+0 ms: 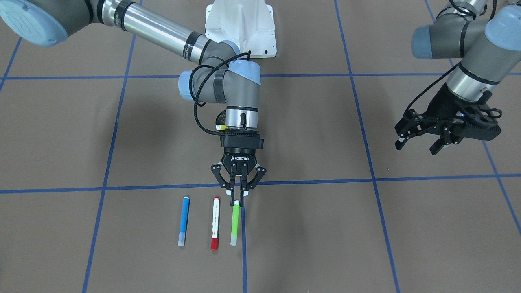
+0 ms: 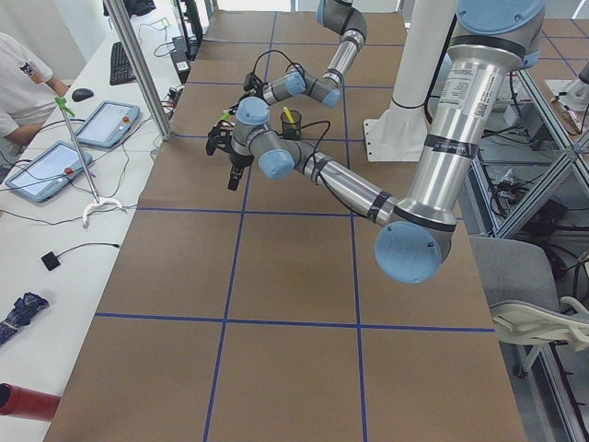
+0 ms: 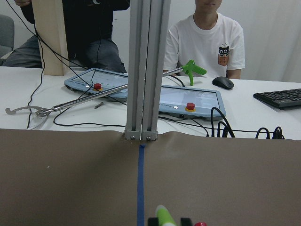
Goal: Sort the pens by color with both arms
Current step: 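Carry the green highlighter farther from the robot and set it beside the red-capped marker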
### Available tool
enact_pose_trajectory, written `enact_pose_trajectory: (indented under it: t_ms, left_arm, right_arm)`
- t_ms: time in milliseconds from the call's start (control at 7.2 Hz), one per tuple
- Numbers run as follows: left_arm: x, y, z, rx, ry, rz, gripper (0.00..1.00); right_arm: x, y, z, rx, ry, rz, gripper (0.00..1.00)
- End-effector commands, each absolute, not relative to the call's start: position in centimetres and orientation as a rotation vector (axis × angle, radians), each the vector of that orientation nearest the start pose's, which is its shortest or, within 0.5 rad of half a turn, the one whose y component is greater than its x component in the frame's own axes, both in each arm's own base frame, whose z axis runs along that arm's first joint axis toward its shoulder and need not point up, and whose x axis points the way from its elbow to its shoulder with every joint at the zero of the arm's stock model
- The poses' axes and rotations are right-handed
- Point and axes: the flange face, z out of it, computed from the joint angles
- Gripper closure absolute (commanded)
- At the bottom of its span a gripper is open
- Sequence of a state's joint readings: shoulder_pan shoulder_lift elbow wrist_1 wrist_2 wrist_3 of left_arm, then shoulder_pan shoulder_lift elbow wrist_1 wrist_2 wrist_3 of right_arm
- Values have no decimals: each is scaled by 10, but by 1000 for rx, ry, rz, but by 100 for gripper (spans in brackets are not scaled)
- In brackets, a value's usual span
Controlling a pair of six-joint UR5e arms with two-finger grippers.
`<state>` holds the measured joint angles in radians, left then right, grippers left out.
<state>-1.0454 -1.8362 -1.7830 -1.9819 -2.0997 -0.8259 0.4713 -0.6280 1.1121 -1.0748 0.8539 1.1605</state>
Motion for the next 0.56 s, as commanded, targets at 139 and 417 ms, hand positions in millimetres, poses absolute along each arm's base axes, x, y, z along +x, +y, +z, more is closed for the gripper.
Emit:
enact_pose_trajectory:
  t_ms: [139, 417]
  left_arm:
    - [224, -552, 368, 365, 927, -51, 2]
    - [225, -551, 368, 365, 927, -49, 2]
  right_arm:
    - [-640, -548, 197, 994, -527, 362, 100]
    - [-642, -548, 197, 991, -526, 359, 100]
